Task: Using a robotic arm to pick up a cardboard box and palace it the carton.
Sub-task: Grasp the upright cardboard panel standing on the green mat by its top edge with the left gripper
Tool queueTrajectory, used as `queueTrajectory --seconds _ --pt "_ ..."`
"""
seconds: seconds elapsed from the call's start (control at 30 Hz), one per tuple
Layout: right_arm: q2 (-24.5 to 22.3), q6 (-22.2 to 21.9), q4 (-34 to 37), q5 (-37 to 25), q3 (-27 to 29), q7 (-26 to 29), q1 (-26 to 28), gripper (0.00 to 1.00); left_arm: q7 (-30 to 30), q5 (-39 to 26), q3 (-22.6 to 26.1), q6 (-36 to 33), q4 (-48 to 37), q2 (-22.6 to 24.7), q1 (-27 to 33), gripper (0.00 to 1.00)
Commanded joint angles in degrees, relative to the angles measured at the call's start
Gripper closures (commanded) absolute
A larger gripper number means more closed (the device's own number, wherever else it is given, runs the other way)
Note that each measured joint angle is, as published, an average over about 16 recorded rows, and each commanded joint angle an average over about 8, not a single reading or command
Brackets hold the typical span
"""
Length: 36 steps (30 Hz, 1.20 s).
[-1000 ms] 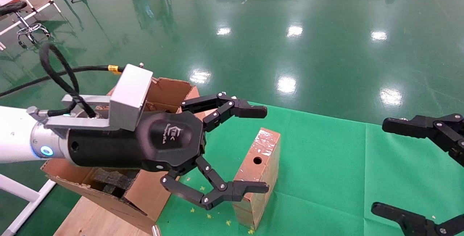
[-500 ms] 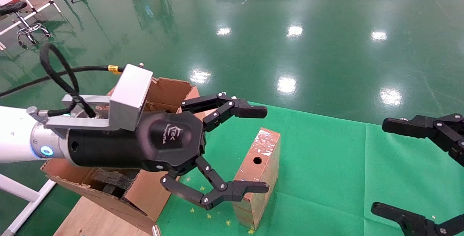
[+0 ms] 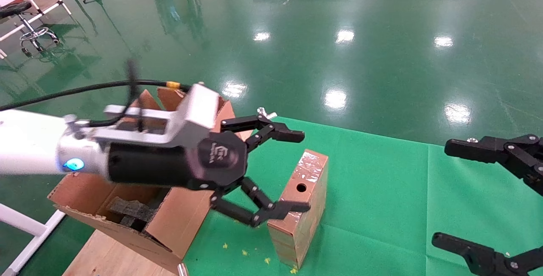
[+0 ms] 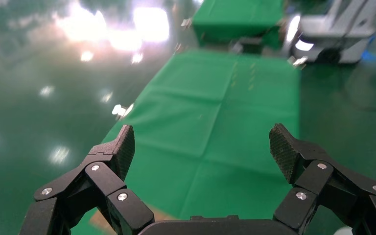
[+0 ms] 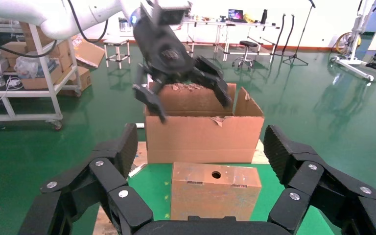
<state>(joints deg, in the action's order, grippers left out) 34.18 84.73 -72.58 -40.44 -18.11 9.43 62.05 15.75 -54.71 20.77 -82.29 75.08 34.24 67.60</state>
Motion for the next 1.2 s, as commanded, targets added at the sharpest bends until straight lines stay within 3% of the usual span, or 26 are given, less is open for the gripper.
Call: queueTrajectory --seconds 0.03,0.3,0.43,0.83,1.0,1.2 --pt "0.0 0.0 0.0 0.0 0.0 0.0 0.0 1.0 1.4 -1.91 1.01 0.67 -0.19 0.46 1.48 0.0" --pt "0.0 -0.01 0.01 0.0 0.0 -0.01 0.0 1.0 2.42 -3.96 1.81 1.23 -0.18 0.35 2.23 0.0" --pt "0.0 -0.01 0.02 0.0 0.0 -0.01 0.0 1.0 6.89 -9.06 3.94 2.01 1.08 0.68 5.28 0.0" --pt "0.0 -0.01 0.03 0.01 -0.02 -0.02 0.01 1.0 35.43 -32.42 15.98 -3.25 1.38 10.82 25.3 0.0" --pt "-0.01 -0.01 0.03 0.01 -0.02 -0.03 0.01 1.0 46.29 -38.09 20.29 -5.72 0.99 15.73 29.06 0.0" --pt "-0.01 -0.02 0.03 0.02 -0.03 -0.03 0.01 1.0 53.44 -41.52 24.96 -6.97 1.49 20.33 31.77 0.0"
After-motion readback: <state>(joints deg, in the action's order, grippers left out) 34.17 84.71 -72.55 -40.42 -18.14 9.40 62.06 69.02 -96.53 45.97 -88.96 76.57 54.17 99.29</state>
